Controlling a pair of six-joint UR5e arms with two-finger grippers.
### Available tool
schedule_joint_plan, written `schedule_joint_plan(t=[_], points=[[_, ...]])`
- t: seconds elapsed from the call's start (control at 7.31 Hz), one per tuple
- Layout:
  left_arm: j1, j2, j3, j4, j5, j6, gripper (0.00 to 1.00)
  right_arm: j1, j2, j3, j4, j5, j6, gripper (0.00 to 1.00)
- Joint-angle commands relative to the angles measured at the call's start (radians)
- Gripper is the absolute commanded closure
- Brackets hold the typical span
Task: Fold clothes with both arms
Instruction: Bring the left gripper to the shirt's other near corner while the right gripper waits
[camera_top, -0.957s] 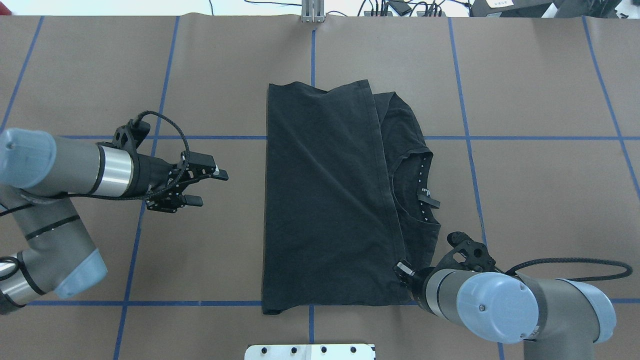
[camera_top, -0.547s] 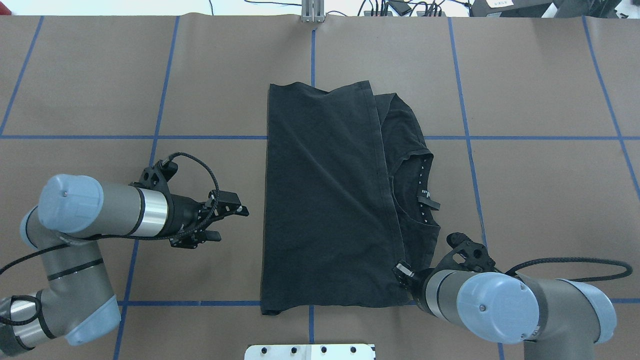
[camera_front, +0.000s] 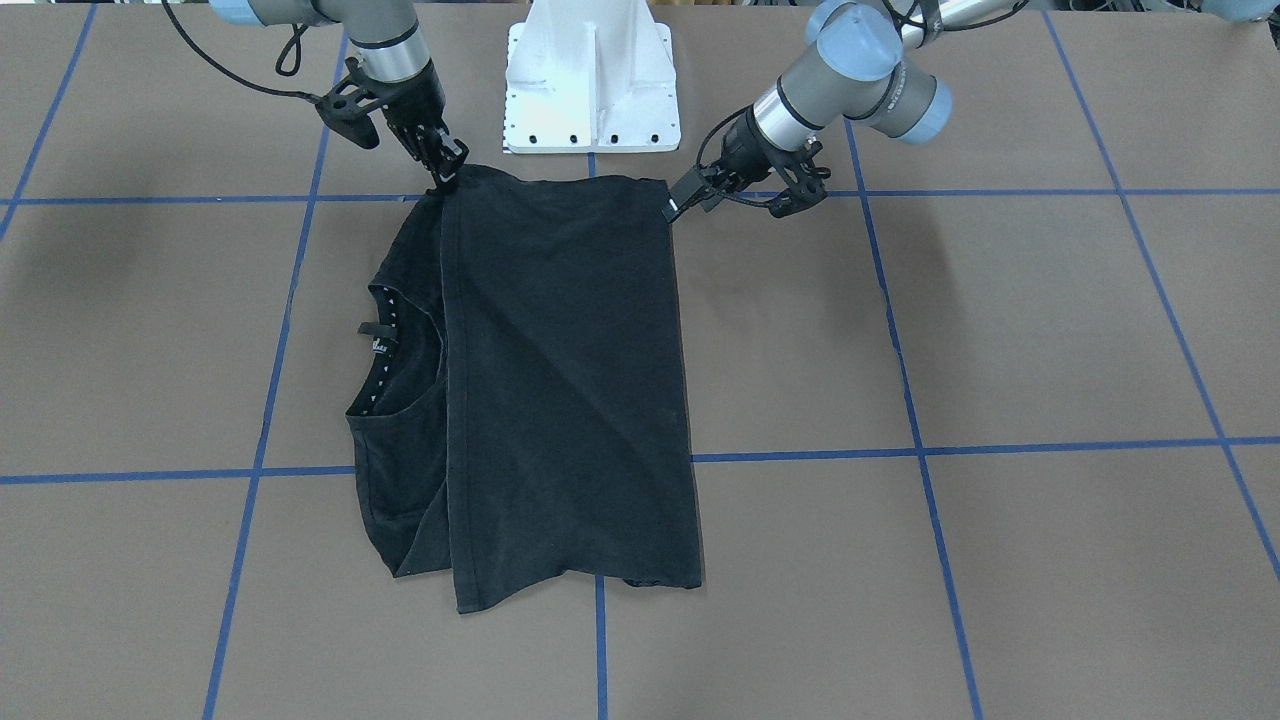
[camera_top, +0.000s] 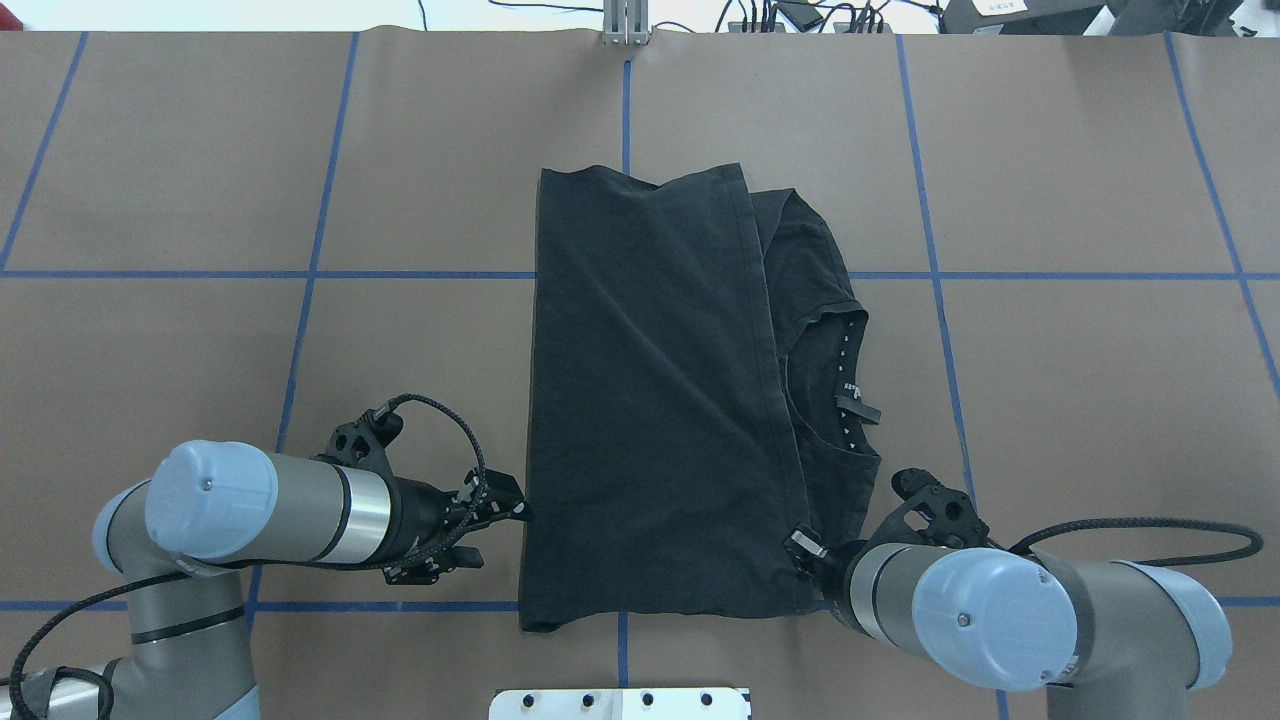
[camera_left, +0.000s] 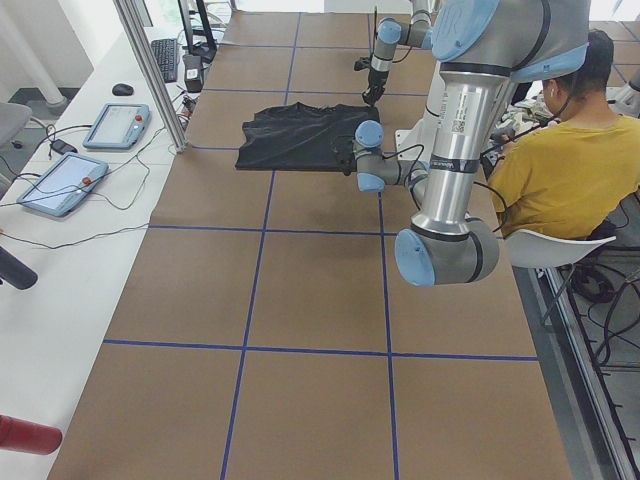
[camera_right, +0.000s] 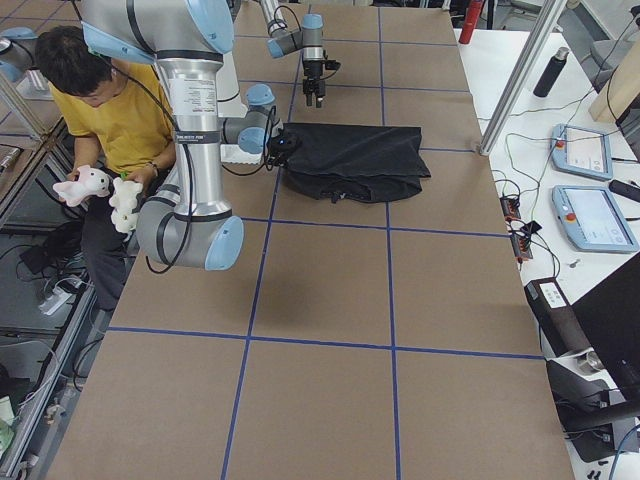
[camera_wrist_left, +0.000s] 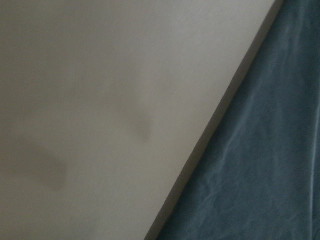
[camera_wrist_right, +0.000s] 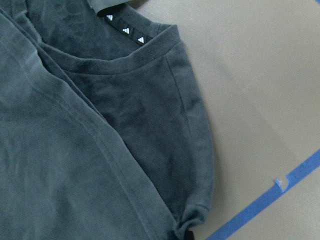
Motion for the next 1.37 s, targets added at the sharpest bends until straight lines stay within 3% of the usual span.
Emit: schedule_joint_plan(t=[0.0, 0.96, 1.23], points=[[0.055, 0.000, -0.001, 0.001, 0.024, -0.007, 0.23, -0.002, 0.001, 0.000, 0.000, 0.000, 0.001, 1.00], [0.121, 0.005, 0.015, 0.001, 0.058, -0.021, 0.40, -0.001, 0.000, 0.008, -0.002, 0.000, -0.001, 1.00], [0.121, 0.002, 0.015, 0.012, 0.088, -0.021, 0.74, -0.001, -0.005, 0.017, -0.002, 0.014, -0.001, 1.00]])
